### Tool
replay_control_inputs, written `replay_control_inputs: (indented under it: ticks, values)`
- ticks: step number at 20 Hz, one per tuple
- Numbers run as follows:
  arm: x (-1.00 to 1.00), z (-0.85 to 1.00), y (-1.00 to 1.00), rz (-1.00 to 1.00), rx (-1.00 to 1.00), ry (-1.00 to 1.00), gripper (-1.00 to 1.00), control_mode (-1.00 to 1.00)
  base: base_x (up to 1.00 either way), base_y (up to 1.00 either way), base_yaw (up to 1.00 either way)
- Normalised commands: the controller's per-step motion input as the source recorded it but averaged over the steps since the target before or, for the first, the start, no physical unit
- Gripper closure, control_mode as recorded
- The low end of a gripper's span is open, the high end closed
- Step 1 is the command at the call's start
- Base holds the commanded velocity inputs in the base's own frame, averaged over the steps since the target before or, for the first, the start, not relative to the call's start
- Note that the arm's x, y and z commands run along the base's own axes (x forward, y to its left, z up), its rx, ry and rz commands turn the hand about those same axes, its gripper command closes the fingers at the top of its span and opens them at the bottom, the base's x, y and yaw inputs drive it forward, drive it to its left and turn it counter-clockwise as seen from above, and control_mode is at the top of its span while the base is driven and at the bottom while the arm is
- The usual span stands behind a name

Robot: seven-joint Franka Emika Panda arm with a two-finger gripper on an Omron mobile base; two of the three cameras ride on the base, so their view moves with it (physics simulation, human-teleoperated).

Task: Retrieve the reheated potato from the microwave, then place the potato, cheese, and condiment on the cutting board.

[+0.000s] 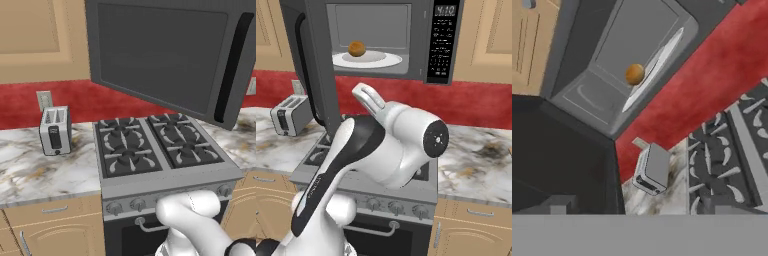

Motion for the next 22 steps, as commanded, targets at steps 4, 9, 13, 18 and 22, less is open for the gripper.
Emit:
replay_control_inputs:
  ticks: [4, 9, 13, 18, 22]
  values:
    - [0.72, 0.00, 0.07, 0.18, 0.18, 0.00, -1.00, -1.00, 0.00, 0.00, 0.00]
    - [0.57, 0.00, 0.07, 0.20, 0.18, 0.00, -1.00, -1.00, 0.00, 0.00, 0.00]
    - [0.45, 0.00, 0.23, 0.20, 0.15, 0.00, -1.00, -1.00, 0.00, 0.00, 0.00]
    - [0.14, 0.04, 0.34, 0.20, 0.12, 0.00, -1.00, -1.00, 0.00, 0.00, 0.00]
    - [-0.22, 0.13, 0.34, 0.19, 0.05, -0.01, -1.00, -1.00, 0.00, 0.00, 0.00]
